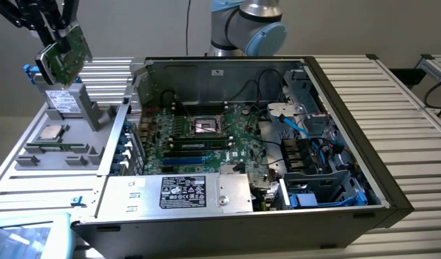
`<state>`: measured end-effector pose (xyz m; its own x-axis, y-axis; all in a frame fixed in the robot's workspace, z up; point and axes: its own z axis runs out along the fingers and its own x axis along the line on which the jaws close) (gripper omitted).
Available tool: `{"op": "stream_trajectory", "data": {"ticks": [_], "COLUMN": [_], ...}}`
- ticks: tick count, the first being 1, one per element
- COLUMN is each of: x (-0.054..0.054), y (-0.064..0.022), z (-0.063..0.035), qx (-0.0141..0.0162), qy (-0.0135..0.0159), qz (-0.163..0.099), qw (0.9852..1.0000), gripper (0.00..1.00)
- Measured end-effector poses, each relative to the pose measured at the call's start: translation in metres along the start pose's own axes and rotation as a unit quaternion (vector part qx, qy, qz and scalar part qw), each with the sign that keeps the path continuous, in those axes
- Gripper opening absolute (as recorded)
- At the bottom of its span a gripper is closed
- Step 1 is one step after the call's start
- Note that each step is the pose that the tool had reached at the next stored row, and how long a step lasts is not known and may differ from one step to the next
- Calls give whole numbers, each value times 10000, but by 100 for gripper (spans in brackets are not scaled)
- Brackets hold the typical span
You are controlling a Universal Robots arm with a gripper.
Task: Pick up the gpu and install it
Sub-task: 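Pick up the gpu and move the gpu toward the slot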
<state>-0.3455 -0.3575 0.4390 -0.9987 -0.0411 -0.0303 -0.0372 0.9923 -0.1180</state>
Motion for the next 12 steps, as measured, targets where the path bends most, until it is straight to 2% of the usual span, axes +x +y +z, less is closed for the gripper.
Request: {"op": "stream_trajectory", "data": {"ticks": [3, 6, 9, 12], "x": [0, 0, 0, 0], "y": [0, 0, 0, 0], "z": [0, 0, 0, 0], "qx": [-8, -17, -25, -34], "qy": [-32, -64, -96, -129], "qz": [-269, -539, -809, -1075], "qw": [9996, 9985, 9967, 9941], "gripper": [27, 27, 27, 27]}}
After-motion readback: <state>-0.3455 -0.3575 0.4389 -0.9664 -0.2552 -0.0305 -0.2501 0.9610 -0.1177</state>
